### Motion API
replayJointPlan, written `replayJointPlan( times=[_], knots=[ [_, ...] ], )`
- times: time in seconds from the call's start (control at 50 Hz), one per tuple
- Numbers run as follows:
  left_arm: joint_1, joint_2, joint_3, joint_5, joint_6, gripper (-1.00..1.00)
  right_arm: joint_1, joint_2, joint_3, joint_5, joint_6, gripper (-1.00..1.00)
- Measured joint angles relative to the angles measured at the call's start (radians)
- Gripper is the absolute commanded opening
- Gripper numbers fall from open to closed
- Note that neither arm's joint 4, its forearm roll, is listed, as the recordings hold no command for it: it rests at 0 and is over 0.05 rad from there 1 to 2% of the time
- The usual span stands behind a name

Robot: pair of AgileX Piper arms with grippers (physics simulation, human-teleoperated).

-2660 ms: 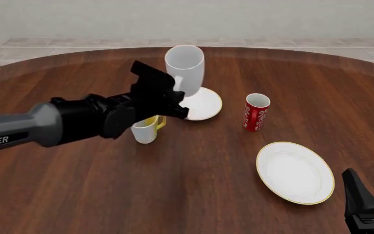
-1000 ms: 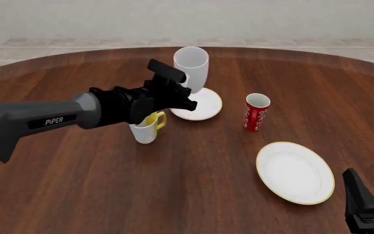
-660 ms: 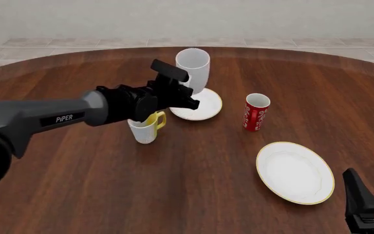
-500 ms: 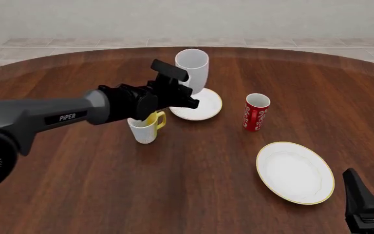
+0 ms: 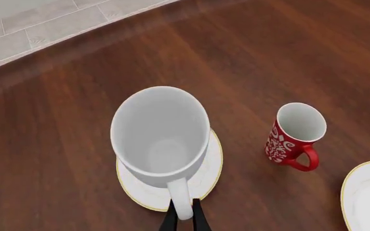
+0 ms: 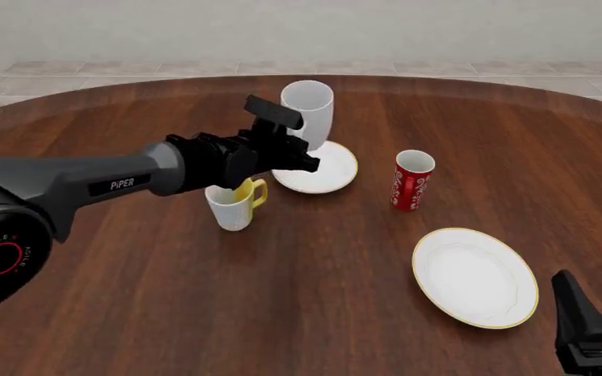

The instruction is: Put the white mug on the left plate.

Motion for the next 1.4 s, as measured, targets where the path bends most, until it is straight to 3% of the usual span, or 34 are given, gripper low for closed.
replayJointPlan(
  times=[1.4],
  knots=[
    [0.003, 0.131, -0.103, 0.024, -0.014, -1.00, -0.002, 0.001, 0.000, -0.001, 0.008, 1.00]
  ],
)
